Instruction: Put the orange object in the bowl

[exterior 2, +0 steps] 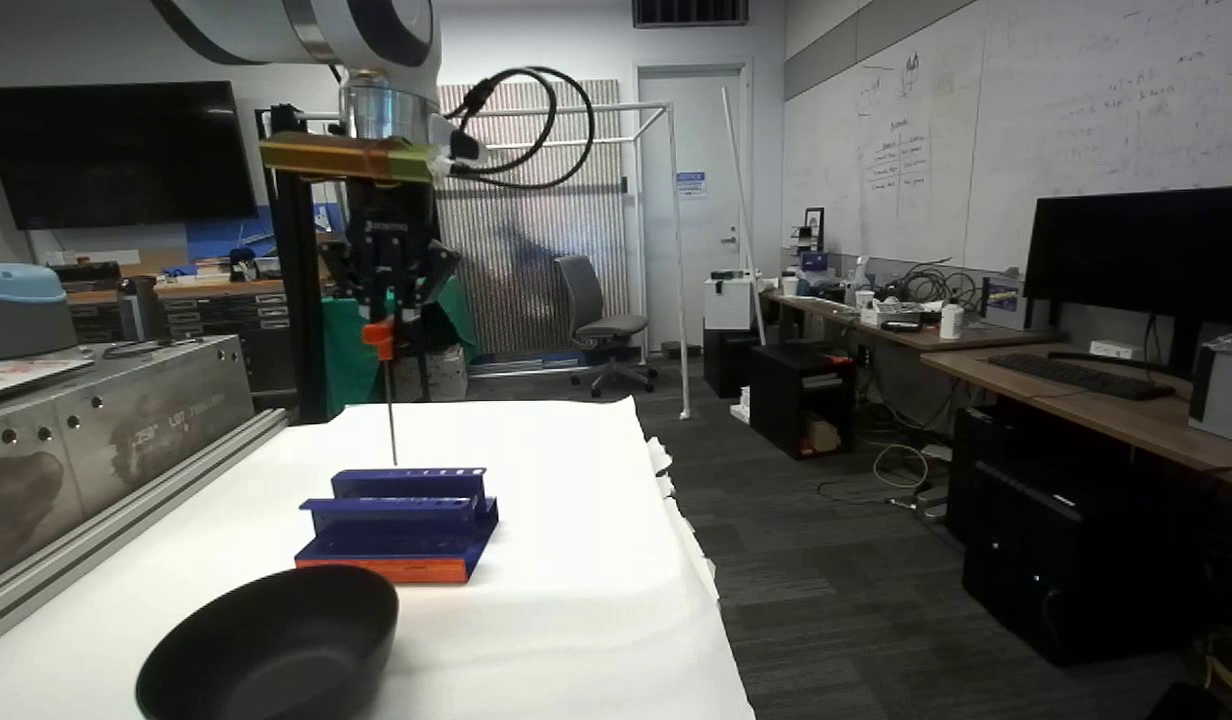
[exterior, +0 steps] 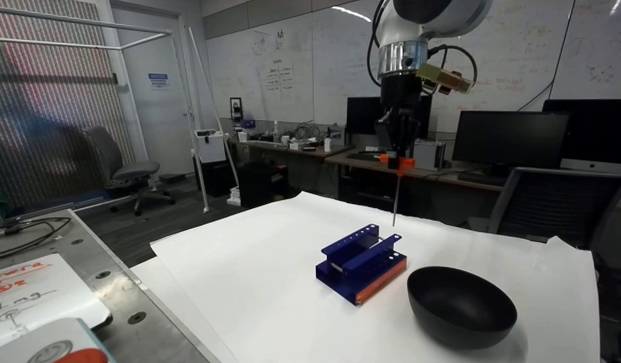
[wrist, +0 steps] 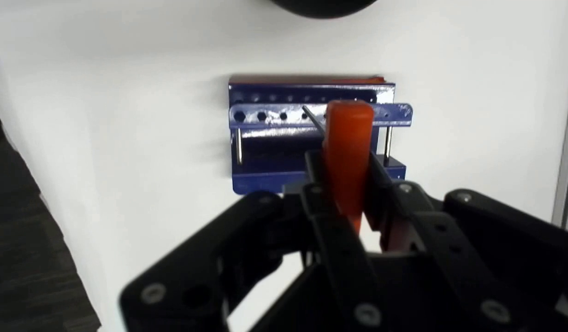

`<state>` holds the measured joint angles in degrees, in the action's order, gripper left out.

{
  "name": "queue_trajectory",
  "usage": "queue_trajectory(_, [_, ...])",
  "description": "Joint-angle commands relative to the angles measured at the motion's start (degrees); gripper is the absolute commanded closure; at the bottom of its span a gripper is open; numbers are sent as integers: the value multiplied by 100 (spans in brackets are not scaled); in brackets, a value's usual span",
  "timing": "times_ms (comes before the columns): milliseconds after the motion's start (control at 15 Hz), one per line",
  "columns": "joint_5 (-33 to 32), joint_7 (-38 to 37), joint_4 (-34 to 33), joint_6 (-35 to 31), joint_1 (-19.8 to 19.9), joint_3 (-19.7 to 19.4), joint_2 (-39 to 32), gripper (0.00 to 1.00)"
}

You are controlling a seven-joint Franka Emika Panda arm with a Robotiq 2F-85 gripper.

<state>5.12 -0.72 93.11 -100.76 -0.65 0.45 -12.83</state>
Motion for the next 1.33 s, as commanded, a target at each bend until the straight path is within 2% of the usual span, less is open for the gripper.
queue_trajectory(0, [188,-561,-493,1118,100,-88,-246,88])
queue_trajectory(267, [457,-739,-926,2091,360,-254,-900,89])
queue_trajectory(600, [1166,-914,-1232,2740,682,-304,-1903,88])
queue_trajectory(867, [1754,-1332,-1631,3344,845,-317,-2474,89])
queue_trajectory(1067, [2040,-1503,-1726,3257,884,-339,-2696,89])
queue_trajectory(1267, [1960,-1390,-1741,3110,846,-331,-2918,88])
